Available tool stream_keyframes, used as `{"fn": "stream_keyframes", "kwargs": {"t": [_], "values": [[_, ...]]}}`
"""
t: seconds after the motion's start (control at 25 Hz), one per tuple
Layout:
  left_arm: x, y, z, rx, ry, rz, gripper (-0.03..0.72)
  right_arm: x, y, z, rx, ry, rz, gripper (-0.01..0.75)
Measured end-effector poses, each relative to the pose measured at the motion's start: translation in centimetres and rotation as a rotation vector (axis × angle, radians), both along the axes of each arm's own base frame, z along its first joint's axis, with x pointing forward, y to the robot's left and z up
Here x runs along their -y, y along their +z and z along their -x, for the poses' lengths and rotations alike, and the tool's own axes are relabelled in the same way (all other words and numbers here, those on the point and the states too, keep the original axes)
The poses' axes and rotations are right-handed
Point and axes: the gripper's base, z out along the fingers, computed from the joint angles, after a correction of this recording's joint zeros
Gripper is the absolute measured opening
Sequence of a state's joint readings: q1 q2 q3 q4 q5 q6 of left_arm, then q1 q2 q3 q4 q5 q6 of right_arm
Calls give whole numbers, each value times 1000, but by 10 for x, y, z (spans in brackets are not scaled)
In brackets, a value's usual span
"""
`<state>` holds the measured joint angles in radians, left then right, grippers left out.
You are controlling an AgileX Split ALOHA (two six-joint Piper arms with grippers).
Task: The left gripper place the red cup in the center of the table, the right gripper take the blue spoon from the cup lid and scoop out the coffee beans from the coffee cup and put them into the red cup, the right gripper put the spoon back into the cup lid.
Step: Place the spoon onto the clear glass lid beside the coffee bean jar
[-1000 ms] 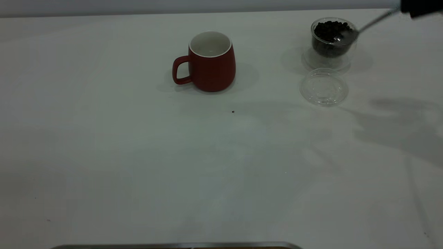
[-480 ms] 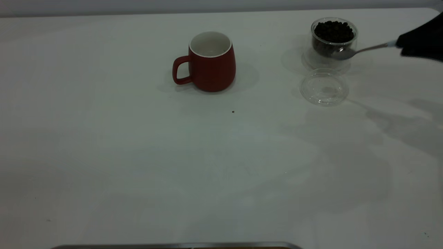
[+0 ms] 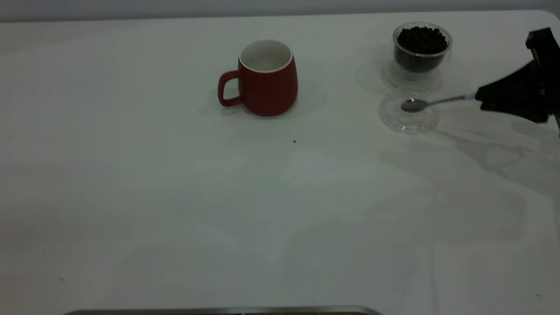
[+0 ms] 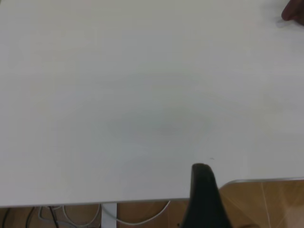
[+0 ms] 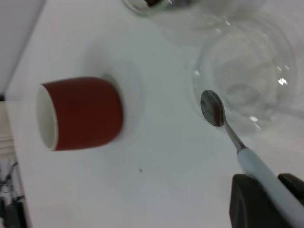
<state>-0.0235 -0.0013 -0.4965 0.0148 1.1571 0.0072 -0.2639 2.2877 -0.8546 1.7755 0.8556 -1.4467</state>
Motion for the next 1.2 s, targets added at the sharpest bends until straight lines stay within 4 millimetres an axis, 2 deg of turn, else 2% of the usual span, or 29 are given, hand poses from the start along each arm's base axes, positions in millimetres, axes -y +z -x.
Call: {"fn": "stream_keyframes", "kwargs": {"t": [0.32,0.64,0.84,1.2], "values": [[0,0,0,0,0,0,587,2,-7,-13,-2,-17,-20,104],[0,0,0,0,-1,-1,587,0,-23,-23,-46,-38,-40,104],[0,0,0,0,-1,-1,587,-4,-24,-30,-43,-36,-43,104],[0,0,0,0,-1,-1,587,-4,-25,-30,-46,-37,-36,104]]}}
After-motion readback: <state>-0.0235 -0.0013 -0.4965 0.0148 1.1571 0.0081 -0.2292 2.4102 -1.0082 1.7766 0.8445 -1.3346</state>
